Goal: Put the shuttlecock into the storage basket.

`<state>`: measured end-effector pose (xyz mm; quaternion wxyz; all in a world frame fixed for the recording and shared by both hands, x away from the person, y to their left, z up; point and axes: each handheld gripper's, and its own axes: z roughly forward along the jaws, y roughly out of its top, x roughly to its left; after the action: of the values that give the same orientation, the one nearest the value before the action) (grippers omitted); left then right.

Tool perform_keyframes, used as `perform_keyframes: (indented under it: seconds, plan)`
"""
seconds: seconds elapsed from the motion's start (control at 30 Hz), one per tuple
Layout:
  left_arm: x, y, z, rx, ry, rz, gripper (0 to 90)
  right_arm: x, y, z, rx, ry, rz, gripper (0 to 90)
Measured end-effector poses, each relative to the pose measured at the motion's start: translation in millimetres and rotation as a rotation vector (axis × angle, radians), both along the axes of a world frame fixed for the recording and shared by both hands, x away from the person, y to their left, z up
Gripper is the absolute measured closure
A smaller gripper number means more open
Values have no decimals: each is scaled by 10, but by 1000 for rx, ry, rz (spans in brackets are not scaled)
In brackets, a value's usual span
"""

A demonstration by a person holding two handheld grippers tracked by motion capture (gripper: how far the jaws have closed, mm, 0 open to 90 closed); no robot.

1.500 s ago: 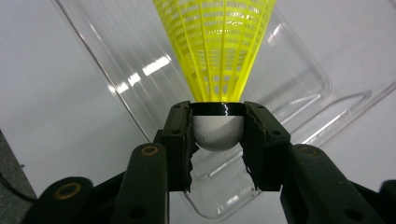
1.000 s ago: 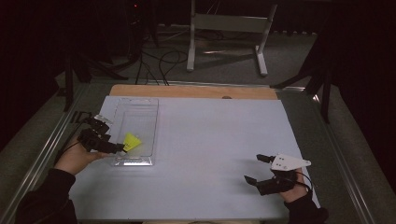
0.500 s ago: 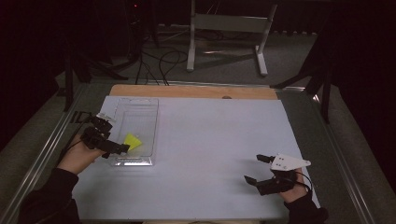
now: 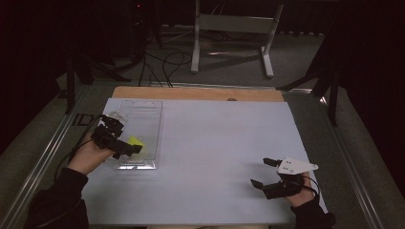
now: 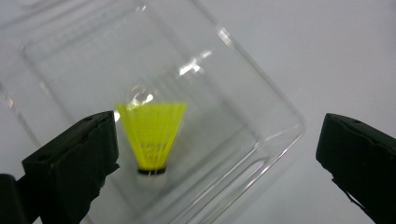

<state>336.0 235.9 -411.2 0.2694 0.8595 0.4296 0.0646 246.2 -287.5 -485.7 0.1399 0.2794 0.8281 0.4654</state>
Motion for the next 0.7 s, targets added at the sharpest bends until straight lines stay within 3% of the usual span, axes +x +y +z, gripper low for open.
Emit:
perform_keyframes:
  seconds: [0.1,0.23,0.47,0.7]
  plan:
    - [3,-94,47,-28,-55,-32,1,19,-13,-8,22,14,21,107]
    - [20,-195,75,-38,-82,-61,1,24,-23,-15,22,15,11,106]
    - [52,-445,70,-35,-106,-142,1,-1,-37,-16,13,-8,-4,126]
    - [65,-601,42,-33,-116,-194,1,6,-28,-31,10,8,4,123]
